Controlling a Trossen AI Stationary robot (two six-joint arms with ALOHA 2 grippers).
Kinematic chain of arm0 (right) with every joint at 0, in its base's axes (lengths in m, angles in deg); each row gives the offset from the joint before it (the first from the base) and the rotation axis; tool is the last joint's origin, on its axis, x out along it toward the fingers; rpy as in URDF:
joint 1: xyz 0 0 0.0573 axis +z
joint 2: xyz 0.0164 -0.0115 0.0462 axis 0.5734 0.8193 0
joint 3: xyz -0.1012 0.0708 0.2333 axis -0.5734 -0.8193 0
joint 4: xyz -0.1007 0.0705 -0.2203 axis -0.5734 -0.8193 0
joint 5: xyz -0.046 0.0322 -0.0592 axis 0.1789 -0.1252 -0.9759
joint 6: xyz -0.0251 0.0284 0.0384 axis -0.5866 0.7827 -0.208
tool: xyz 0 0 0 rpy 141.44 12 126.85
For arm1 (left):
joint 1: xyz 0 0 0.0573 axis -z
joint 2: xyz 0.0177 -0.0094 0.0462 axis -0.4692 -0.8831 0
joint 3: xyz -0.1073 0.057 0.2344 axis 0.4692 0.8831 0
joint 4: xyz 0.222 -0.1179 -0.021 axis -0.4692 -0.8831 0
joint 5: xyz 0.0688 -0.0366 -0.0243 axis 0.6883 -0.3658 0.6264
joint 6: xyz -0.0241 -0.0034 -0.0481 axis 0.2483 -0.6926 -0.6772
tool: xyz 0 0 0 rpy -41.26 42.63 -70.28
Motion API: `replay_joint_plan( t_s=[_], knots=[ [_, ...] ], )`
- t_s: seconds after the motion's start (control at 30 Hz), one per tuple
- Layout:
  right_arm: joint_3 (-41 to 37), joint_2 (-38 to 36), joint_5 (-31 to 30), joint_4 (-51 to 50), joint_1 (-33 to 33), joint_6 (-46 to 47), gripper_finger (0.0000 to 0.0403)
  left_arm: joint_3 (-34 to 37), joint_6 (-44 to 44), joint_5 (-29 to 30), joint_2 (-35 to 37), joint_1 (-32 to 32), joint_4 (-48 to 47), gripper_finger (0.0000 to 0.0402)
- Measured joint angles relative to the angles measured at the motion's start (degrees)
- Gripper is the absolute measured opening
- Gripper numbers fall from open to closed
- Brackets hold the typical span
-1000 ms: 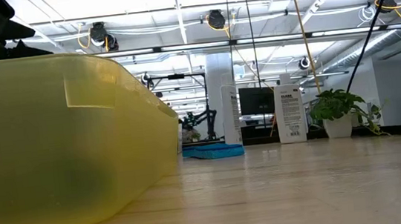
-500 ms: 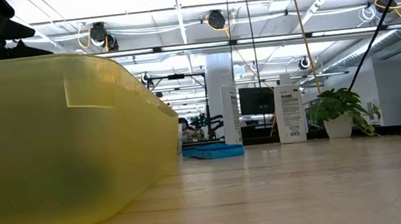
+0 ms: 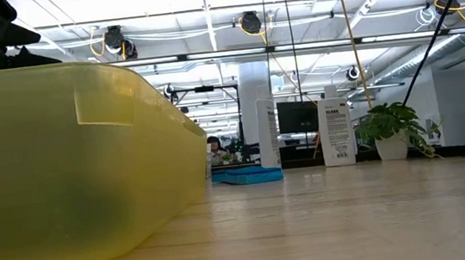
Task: Pick & Place Kitchen Items
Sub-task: Put the blue sponge into the black bin
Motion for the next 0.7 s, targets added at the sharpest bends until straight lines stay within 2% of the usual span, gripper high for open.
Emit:
replay_joint_plan(
  t_s=[0.07,0.2,0.37,0.6,0.7],
  knots=[
    [-0.5,0.0,-1.0,1.0,-1.7,-1.6,0.0,0.0,0.0,0.0,0.0,0.0,0.0,0.0274],
    [-0.9,0.0,-8.5,2.8,-5.1,-5.6,0.0,0.0,0.0,0.0,0.0,0.0,0.0,0.0274],
    [-0.9,0.1,-13.9,4.0,-8.3,-8.3,0.0,0.0,0.0,0.0,0.0,0.0,0.0,0.0274],
    [-1.0,-0.8,-15.7,4.1,-10.1,-11.6,0.0,0.0,0.0,0.0,0.0,0.0,0.0,0.0274],
    [-1.0,-1.8,-19.7,4.0,-10.1,-11.0,0.0001,0.0,0.0,0.0,0.0,0.0,0.0,0.0274]
  ],
)
